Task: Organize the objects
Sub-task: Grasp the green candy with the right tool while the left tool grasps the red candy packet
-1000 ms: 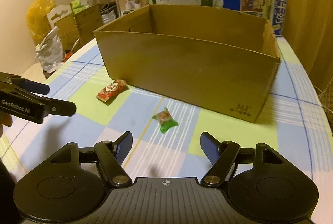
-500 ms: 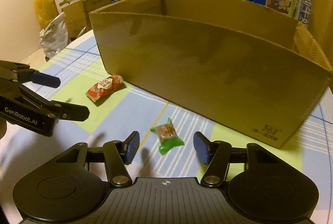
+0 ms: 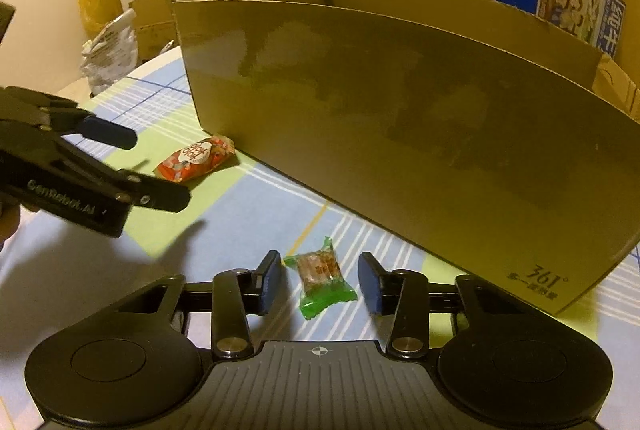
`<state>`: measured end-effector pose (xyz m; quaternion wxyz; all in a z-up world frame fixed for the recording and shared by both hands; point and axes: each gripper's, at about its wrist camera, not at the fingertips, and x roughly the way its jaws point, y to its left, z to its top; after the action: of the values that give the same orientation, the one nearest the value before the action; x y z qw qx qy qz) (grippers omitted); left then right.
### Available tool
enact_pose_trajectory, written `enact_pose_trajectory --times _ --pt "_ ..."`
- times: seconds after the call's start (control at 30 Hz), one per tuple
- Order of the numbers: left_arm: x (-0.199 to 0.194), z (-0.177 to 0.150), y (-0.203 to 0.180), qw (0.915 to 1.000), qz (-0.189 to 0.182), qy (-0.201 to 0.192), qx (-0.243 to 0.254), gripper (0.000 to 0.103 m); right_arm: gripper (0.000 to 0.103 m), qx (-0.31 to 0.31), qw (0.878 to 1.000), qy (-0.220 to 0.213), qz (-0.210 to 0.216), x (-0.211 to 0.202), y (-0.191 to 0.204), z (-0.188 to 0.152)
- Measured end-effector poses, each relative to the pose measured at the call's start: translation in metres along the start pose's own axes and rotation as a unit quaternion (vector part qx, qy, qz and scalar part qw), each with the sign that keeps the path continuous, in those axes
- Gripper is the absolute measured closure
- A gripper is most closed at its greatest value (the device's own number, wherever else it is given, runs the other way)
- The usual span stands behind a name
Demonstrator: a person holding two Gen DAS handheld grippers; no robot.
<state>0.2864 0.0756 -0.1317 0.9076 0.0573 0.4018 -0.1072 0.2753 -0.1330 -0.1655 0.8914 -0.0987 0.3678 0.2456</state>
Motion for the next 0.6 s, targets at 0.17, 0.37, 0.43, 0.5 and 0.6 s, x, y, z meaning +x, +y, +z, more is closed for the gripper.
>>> enact_pose_trajectory --times 0.17,0.37,0.43,0.5,0.6 --pt "0.004 0.002 0.0 1.0 0.002 -0.004 0.004 0.013 0.084 0.012 1.0 0.001 0.003 0.0 0.001 0.0" --pt "0.011 0.007 0.002 1.0 0.006 -0.004 0.006 0.024 0.084 0.049 0.999 -0.001 0.003 -0.006 -0.005 0.001" --pt "0.014 0.009 0.002 1.0 0.004 -0.004 0.006 0.028 0.085 0.058 0.998 -0.002 0.005 -0.008 -0.007 0.001" --pt "0.018 0.012 0.001 1.0 0.002 -0.003 0.009 0.036 0.085 0.061 0.998 -0.005 0.004 -0.009 -0.007 0.002" --pt "0.023 0.013 -0.001 0.9999 0.001 0.003 0.011 0.05 0.085 0.066 0.998 -0.004 0.005 -0.01 -0.008 0.001"
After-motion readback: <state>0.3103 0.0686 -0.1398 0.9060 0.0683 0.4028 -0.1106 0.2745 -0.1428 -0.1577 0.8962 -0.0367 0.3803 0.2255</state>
